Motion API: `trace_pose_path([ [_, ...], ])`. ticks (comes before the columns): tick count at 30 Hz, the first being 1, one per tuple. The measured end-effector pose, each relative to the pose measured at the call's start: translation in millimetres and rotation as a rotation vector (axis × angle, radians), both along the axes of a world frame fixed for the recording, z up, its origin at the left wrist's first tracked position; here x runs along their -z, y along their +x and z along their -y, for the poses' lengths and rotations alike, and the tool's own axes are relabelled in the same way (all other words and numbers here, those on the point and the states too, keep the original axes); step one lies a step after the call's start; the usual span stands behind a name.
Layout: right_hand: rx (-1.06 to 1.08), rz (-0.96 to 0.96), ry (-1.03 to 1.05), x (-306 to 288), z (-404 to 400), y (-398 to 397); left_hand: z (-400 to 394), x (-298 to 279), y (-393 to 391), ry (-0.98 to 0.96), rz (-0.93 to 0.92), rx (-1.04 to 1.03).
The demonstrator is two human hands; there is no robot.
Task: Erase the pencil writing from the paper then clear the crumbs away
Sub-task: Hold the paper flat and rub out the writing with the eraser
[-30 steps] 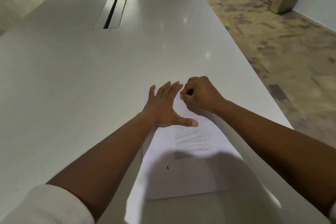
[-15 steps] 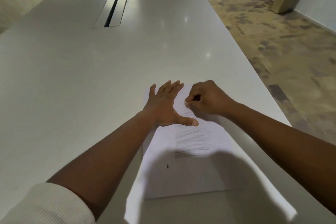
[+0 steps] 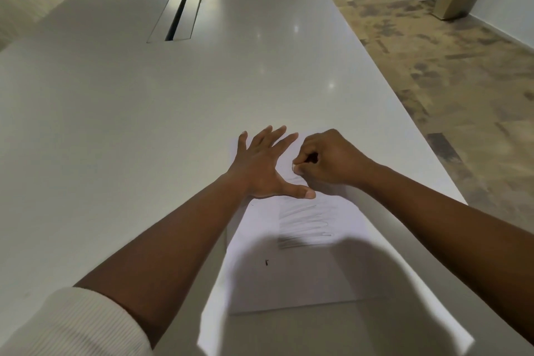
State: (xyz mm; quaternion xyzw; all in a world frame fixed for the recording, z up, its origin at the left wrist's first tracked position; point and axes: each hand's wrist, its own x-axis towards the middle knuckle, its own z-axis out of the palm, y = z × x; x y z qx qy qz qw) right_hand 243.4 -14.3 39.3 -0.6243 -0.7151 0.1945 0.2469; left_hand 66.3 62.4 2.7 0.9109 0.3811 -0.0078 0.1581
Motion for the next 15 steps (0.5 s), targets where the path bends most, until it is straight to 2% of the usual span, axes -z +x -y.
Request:
trace_pose_path([
  [4,0.096,-0.035,-0.009,-2,-8,7,0,-1,1,-0.007,-0.004,0.0],
  [7,0.152,0.007,0.01,-6,-13,9,0,-1,0,-0.006,-0.002,0.001],
  [9,0.123,0.039,0.009,-8,-10,2,0,-1,0,-0.007,0.0,0.001],
  [13,-0.068,0.051,-0.032,-7,10,-13,-1,-1,1,0.015,-0.032,0.009],
  [15,-0.076,0.044,-0.036,-7,11,-11,-2,-1,1,0.017,-0.033,0.014],
])
